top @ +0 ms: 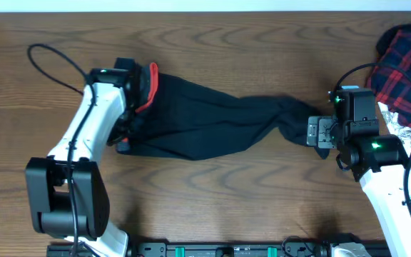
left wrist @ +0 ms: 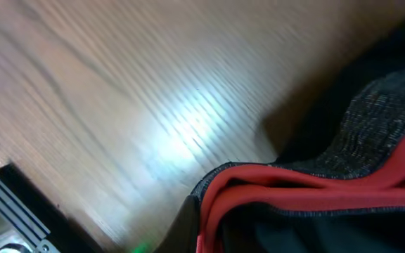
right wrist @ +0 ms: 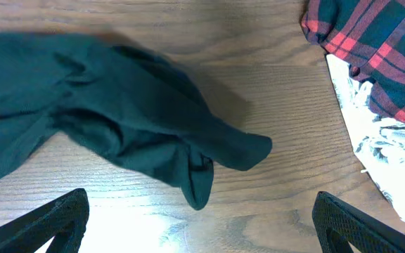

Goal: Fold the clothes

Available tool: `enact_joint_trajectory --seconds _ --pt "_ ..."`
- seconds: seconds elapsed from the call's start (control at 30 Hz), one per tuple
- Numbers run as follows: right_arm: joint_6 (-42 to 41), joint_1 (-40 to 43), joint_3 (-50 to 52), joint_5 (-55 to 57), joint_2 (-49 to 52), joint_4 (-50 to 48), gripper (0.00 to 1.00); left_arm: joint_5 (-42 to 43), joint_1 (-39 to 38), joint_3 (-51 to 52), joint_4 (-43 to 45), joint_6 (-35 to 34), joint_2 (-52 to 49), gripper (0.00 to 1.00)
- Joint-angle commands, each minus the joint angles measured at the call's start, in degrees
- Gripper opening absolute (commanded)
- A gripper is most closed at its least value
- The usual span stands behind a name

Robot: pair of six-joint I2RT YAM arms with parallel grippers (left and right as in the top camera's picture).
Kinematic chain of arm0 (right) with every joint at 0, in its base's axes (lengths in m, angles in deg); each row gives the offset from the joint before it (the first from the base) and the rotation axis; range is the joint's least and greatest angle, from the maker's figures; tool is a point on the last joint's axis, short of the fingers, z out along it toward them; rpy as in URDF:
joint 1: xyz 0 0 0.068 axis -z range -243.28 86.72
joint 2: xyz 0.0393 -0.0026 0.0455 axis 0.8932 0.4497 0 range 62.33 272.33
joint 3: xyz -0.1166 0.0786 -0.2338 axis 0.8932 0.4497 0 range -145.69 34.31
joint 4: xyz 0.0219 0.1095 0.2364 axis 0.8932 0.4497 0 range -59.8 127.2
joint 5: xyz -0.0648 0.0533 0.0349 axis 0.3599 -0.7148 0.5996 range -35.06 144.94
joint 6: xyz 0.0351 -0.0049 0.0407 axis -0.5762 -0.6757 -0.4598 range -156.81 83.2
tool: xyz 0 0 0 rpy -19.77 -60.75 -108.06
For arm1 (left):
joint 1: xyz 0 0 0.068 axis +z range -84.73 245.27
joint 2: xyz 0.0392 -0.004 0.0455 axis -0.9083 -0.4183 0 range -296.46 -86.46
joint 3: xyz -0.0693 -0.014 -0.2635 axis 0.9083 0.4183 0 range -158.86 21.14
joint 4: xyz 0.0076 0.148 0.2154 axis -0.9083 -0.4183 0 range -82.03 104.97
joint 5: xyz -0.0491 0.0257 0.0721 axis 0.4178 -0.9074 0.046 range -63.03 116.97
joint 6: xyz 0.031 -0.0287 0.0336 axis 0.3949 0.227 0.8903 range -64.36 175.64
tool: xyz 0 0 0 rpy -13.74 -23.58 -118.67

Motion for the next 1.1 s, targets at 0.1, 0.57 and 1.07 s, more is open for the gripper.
enact_joint_trajectory --seconds 0.1,0.57,1.07 --pt "-0.72 0.17 -0.39 0.04 -0.37 0.26 0.99 -1.6 5.31 0.22 -1.81 -0.94 0.2 0.06" --pt "-0.7 0.17 -0.39 -2.36 -0.35 1.31 0.99 -2.27 7.1 0.24 -5.09 -0.9 0.2 0.34" --pt "-0.28 0.15 0.09 -12.94 7.04 1.88 0.79 11.13 6.49 0.24 -2.19 1.49 0.2 0.06"
